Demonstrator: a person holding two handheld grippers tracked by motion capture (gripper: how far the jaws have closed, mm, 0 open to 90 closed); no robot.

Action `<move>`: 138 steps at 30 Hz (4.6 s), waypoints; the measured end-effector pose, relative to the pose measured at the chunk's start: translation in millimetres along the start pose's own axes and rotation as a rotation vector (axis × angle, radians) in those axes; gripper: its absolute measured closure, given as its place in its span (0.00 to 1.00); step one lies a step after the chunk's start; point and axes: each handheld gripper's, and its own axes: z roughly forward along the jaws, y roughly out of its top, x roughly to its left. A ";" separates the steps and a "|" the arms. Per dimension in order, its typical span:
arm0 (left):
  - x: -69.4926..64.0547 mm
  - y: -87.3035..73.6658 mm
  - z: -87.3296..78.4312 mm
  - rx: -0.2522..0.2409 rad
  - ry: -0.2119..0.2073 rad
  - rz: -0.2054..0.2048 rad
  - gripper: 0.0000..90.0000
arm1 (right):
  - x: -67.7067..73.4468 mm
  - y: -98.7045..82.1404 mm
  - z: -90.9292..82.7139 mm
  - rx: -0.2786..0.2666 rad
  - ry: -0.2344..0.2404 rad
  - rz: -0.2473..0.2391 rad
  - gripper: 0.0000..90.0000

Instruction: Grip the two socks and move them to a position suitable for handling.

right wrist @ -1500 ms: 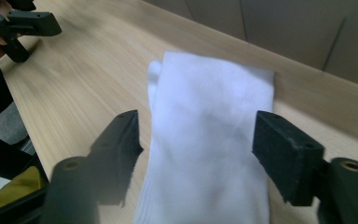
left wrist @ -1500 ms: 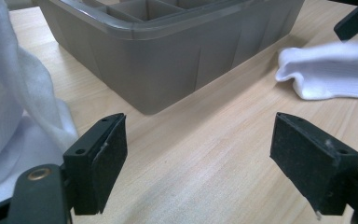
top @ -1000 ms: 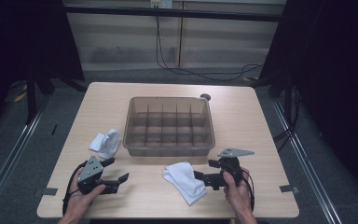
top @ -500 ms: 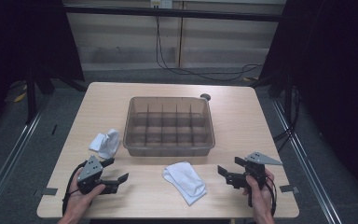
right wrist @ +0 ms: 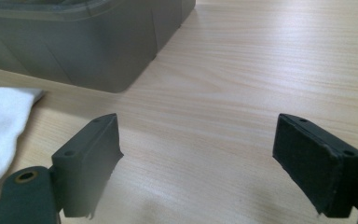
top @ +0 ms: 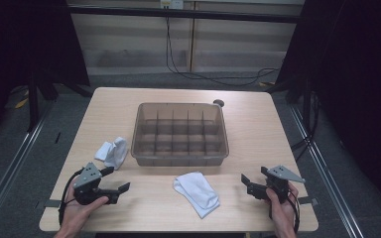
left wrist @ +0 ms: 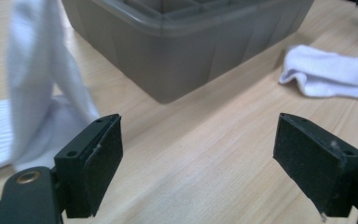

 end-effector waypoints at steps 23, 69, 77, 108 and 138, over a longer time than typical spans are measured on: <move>63.7 38.5 32.2 0.169 0.125 -0.126 0.20 | -0.8 1.6 4.2 0.045 0.019 -0.019 0.15; 81.2 22.6 55.0 0.341 0.181 -0.125 0.91 | 0.8 1.4 4.4 0.068 0.057 -0.048 0.15; 83.4 24.1 51.4 0.352 0.100 -0.202 0.92 | -0.4 1.4 4.5 0.065 0.064 -0.043 0.15; 87.1 44.6 3.1 0.242 -0.058 -0.310 0.92 | -0.9 1.4 4.3 0.062 0.064 -0.038 0.15; 38.2 68.1 -46.9 0.156 -0.161 -0.253 0.92 | -1.0 1.4 4.3 0.064 0.058 -0.035 0.15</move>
